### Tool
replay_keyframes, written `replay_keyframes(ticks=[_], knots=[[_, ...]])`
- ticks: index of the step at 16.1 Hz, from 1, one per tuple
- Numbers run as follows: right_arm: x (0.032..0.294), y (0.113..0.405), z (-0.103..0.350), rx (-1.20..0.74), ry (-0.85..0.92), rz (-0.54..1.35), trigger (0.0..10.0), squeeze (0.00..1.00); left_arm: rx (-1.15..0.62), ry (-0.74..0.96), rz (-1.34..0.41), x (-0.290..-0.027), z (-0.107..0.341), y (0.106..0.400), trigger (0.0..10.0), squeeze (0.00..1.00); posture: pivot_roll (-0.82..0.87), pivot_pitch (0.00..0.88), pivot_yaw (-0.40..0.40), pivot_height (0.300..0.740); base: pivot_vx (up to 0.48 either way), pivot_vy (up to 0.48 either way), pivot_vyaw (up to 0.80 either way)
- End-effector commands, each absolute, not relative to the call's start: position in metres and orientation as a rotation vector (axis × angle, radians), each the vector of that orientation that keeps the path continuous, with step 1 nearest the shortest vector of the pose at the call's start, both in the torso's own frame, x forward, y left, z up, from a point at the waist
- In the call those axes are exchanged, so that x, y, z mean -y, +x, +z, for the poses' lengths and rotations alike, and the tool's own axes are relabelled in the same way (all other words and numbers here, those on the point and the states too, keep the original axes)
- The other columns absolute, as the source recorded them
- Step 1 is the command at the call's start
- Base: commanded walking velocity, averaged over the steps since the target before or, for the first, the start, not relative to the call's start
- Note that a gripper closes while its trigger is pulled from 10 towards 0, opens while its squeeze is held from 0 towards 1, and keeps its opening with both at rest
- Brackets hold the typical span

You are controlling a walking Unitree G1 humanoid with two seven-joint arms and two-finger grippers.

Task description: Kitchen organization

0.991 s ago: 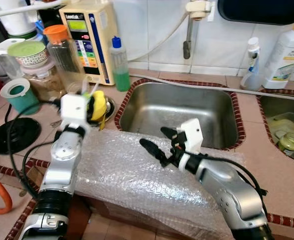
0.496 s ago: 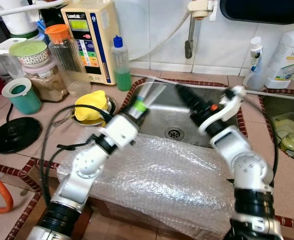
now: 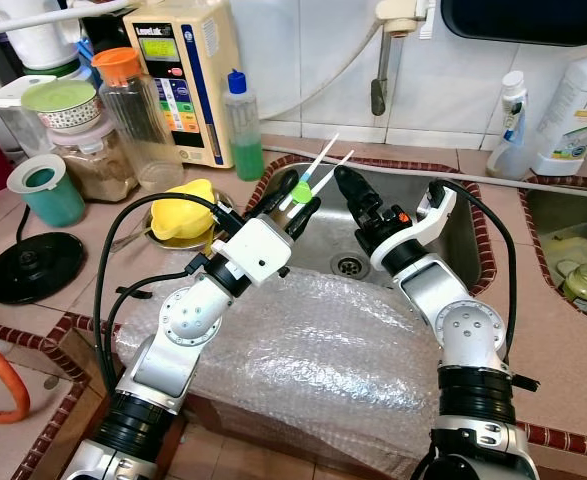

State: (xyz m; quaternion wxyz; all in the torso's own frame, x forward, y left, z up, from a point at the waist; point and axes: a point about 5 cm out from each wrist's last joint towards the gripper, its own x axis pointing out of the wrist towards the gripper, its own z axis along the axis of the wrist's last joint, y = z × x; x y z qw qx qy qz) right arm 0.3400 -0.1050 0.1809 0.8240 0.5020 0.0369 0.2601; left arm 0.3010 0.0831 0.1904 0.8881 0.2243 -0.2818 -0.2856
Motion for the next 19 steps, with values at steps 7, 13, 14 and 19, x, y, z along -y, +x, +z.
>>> replay_keyframes(ticks=[7, 13, 14, 19], knots=[[0.101, 0.346, 0.207, -0.014, 1.052, 0.654, 10.0, 0.0, 0.579, 0.394, -0.549, -0.076, 0.193, 0.305, 0.0, 0.0, 0.1, 0.0, 0.057, 0.74, 0.0, 0.0, 0.0], [0.098, 0.343, 0.198, -0.05, 1.11, 0.658, 0.0, 0.0, 0.564, 0.373, -0.543, -0.073, 0.192, 0.307, 0.0, 0.0, 0.08, 0.0, 0.078, 0.74, 0.0, 0.0, 0.0], [0.096, 0.342, 0.199, -0.054, 1.111, 0.674, 0.0, 0.0, 0.564, 0.37, -0.544, -0.072, 0.193, 0.308, 0.0, 0.0, 0.08, 0.0, 0.083, 0.74, 0.0, 0.0, 0.0], [0.086, 0.341, 0.198, -0.067, 1.124, 0.718, 0.0, 0.0, 0.558, 0.354, -0.561, -0.067, 0.191, 0.305, 0.0, 0.0, 0.09, 0.0, 0.08, 0.74, 0.0, 0.0, 0.0]])
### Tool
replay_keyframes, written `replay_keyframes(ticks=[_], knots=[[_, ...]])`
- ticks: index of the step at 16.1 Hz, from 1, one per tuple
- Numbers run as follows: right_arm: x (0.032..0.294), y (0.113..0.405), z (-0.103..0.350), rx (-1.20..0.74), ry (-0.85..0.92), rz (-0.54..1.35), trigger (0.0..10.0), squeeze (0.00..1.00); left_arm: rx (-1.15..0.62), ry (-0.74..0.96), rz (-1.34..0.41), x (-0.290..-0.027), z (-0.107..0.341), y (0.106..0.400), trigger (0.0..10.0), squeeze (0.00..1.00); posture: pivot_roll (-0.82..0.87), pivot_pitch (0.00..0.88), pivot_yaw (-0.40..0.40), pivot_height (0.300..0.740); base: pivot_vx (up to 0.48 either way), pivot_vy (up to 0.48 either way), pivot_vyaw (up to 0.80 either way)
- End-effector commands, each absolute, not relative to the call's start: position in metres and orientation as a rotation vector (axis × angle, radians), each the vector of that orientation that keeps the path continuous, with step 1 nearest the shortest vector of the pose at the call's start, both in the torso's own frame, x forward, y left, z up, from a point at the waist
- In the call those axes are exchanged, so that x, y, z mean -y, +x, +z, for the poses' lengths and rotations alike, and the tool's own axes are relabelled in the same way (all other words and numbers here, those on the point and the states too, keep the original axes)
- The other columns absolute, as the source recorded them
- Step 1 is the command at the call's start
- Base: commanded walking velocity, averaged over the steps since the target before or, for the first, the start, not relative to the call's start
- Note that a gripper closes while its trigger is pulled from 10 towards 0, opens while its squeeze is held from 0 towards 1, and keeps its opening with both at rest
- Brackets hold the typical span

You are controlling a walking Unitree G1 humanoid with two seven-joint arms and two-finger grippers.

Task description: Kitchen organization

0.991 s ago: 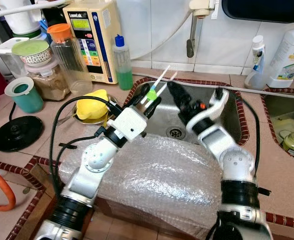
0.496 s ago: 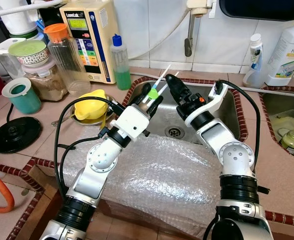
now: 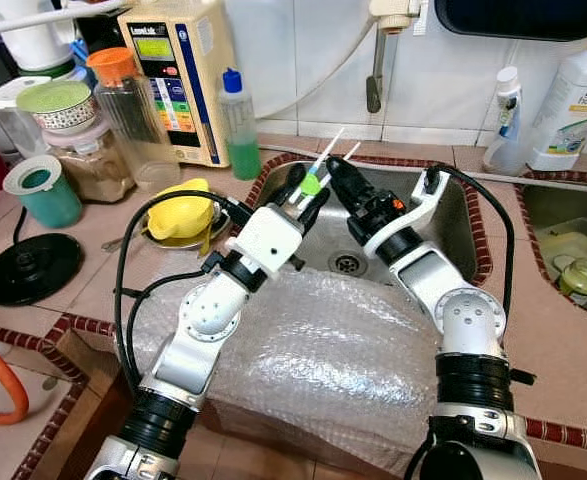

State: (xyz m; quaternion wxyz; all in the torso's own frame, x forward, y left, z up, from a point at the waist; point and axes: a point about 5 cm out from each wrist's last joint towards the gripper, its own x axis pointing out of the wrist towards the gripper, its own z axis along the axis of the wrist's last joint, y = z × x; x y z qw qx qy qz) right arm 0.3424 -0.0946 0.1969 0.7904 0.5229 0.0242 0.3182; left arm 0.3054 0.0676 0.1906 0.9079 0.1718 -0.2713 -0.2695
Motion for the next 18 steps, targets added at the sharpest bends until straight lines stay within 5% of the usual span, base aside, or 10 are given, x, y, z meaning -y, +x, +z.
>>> replay_keyframes(ticks=[1, 9, 13, 14, 15, 18], knots=[[0.086, 0.342, 0.199, -0.061, 1.12, 0.717, 0.0, 0.0, 0.557, 0.352, -0.561, -0.067, 0.191, 0.305, 0.0, 0.0, 0.09, 0.0, 0.079, 0.74, 0.0, 0.0, 0.0], [0.089, 0.354, 0.202, -0.038, 1.113, 0.696, 0.0, 0.0, 0.509, 0.312, -0.589, -0.062, 0.179, 0.298, 0.0, 0.0, 0.09, 0.0, 0.052, 0.74, 0.0, 0.0, 0.0], [0.091, 0.357, 0.2, -0.035, 1.099, 0.659, 0.0, 0.0, 0.497, 0.307, -0.581, -0.064, 0.179, 0.3, 3.5, 0.0, 0.09, 0.0, 0.062, 0.74, 0.0, 0.0, 0.0], [0.093, 0.357, 0.199, -0.034, 1.098, 0.647, 0.0, 0.0, 0.491, 0.307, -0.581, -0.064, 0.178, 0.301, 9.6, 0.0, 0.08, 0.0, 0.066, 0.74, 0.0, 0.0, 0.0], [0.096, 0.358, 0.198, -0.022, 1.08, 0.611, 0.0, 0.0, 0.483, 0.286, -0.576, -0.066, 0.179, 0.302, 10.0, 1.0, 0.08, 0.0, 0.071, 0.74, 0.0, 0.0, 0.0], [0.104, 0.36, 0.196, 0.011, 0.964, 0.52, 0.0, 0.0, 0.46, 0.257, -0.564, -0.07, 0.178, 0.306, 10.0, 1.0, 0.08, 0.0, 0.067, 0.74, 0.0, 0.0, 0.0]])
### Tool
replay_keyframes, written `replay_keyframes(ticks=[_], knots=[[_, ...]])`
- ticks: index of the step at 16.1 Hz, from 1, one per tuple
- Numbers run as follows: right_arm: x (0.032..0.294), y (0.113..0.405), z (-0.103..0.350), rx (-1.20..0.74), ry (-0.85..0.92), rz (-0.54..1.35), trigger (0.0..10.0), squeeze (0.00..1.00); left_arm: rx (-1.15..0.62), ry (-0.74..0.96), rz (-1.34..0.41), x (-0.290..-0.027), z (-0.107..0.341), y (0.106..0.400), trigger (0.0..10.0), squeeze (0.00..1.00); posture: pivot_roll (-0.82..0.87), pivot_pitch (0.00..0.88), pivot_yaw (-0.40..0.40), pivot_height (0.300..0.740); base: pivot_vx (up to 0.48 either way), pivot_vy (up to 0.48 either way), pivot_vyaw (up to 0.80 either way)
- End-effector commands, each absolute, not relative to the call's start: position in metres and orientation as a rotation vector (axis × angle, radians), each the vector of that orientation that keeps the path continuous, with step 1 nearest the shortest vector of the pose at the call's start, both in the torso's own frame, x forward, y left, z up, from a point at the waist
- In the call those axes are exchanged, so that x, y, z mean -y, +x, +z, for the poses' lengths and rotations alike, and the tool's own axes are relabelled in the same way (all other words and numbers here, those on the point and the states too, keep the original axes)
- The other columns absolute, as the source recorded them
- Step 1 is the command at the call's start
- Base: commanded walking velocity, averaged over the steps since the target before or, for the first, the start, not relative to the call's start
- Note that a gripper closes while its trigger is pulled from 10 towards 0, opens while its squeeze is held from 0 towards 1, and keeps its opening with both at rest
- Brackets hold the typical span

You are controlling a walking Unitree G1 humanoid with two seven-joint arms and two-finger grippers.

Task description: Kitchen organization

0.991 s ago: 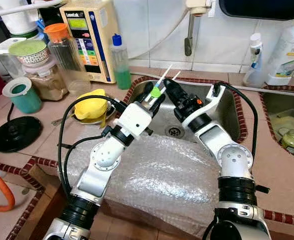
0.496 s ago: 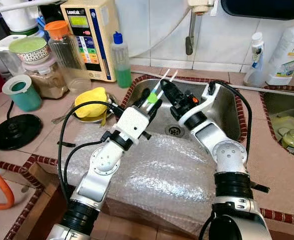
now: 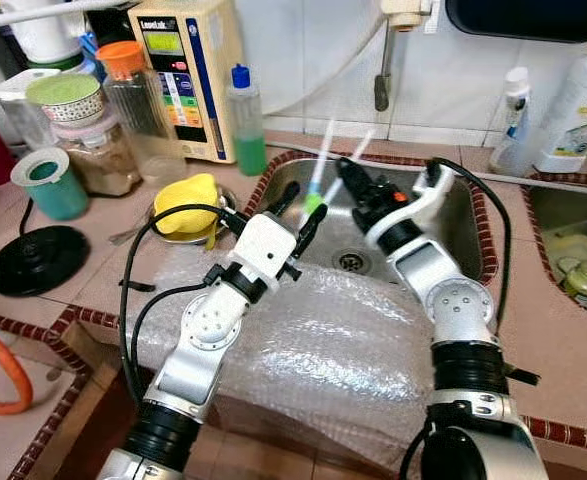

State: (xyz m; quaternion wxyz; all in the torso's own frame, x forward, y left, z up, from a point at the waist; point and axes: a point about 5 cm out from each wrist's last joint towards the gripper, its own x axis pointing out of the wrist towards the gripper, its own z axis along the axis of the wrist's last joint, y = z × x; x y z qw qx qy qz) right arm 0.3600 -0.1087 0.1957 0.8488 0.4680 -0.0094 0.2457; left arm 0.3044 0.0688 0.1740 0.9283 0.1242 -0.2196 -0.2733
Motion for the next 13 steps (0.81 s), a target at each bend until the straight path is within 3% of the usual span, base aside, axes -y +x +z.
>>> replay_keyframes(ticks=[1, 4, 6, 8, 13], knots=[[0.106, 0.362, 0.198, 0.031, 0.935, 0.498, 0.0, 0.0, 0.45, 0.237, -0.561, -0.071, 0.179, 0.308, 10.0, 1.0, 0.08, 0.0, 0.066, 0.74, 0.0, 0.0, 0.0], [0.113, 0.368, 0.198, 0.073, 0.737, 0.433, 0.0, 0.0, 0.407, 0.183, -0.565, -0.072, 0.179, 0.312, 10.0, 1.0, 0.09, 0.0, 0.054, 0.74, 0.0, 0.0, 0.0], [0.116, 0.372, 0.193, 0.105, 0.431, 0.383, 0.0, 0.0, 0.267, 0.059, -0.562, -0.076, 0.168, 0.314, 10.0, 1.0, 0.09, 0.0, 0.052, 0.74, 0.0, 0.0, 0.0], [0.121, 0.374, 0.176, 0.106, 0.004, 0.322, 0.0, 0.0, 0.164, 0.003, -0.592, -0.081, 0.154, 0.311, 10.0, 1.0, 0.1, 0.0, 0.05, 0.74, 0.0, 0.0, 0.0], [0.126, 0.371, 0.15, 0.06, -0.219, 0.336, 0.0, 0.0, 0.038, -0.004, -0.661, -0.086, 0.138, 0.303, 10.0, 1.0, 0.11, 0.0, 0.061, 0.74, 0.0, 0.0, 0.0]])
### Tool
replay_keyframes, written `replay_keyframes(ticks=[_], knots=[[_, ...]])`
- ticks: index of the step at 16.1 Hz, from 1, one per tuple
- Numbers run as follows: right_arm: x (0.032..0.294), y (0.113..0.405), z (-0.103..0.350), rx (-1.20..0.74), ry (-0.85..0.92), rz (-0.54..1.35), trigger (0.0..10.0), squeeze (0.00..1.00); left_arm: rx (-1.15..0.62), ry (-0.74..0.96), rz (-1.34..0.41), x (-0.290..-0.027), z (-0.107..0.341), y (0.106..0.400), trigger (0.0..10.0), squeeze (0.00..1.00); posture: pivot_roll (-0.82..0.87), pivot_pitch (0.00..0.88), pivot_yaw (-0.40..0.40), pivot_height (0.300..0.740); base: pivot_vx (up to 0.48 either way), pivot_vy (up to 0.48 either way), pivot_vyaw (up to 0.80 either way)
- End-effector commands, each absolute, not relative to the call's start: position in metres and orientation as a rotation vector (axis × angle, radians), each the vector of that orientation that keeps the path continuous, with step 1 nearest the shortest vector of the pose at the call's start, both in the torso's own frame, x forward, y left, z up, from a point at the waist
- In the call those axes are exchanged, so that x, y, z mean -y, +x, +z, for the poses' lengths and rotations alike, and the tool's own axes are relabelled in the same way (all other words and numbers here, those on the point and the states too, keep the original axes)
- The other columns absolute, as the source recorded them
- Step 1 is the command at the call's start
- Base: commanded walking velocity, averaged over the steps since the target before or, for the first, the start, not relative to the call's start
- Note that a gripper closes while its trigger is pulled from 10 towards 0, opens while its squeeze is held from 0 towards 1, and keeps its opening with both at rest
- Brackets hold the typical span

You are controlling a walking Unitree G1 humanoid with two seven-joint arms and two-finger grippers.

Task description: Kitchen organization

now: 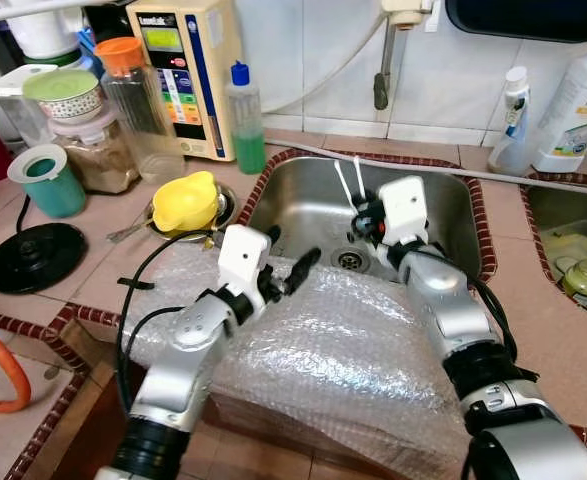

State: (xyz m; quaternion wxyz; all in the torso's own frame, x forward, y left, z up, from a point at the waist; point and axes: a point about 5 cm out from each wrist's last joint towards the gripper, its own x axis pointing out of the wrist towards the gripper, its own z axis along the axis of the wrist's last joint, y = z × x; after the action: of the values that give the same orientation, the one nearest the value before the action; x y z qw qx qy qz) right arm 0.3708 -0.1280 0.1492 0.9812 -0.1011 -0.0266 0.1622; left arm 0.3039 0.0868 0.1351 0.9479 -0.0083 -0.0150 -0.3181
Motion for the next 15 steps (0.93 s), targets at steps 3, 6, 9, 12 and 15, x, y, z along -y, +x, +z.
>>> replay_keyframes(ticks=[3, 6, 9, 12, 15], knots=[[0.129, 0.37, 0.122, -0.052, -0.314, 0.34, 10.0, 0.39, 0.016, 0.025, -0.658, -0.091, 0.141, 0.305, 10.0, 1.0, 0.11, 0.0, 0.068, 0.74, 0.0, 0.0, 0.0], [0.127, 0.368, 0.112, -0.091, -0.342, 0.352, 10.0, 1.0, 0.001, 0.042, -0.662, -0.091, 0.142, 0.306, 10.0, 1.0, 0.12, 0.0, 0.072, 0.74, 0.0, 0.0, 0.0], [0.125, 0.367, 0.11, -0.087, -0.337, 0.353, 10.0, 1.0, -0.018, 0.052, -0.663, -0.091, 0.139, 0.305, 10.0, 1.0, 0.11, 0.0, 0.075, 0.74, 0.0, 0.0, 0.0], [0.123, 0.367, 0.112, -0.063, -0.328, 0.364, 10.0, 1.0, -0.024, 0.066, -0.643, -0.093, 0.139, 0.307, 10.0, 1.0, 0.11, 0.0, 0.074, 0.74, 0.0, 0.0, 0.0], [0.112, 0.368, 0.128, 0.014, -0.183, 0.38, 10.0, 1.0, 0.022, 0.098, -0.435, -0.116, 0.148, 0.324, 10.0, 1.0, 0.11, 0.0, 0.07, 0.74, 0.0, 0.0, 0.0]])
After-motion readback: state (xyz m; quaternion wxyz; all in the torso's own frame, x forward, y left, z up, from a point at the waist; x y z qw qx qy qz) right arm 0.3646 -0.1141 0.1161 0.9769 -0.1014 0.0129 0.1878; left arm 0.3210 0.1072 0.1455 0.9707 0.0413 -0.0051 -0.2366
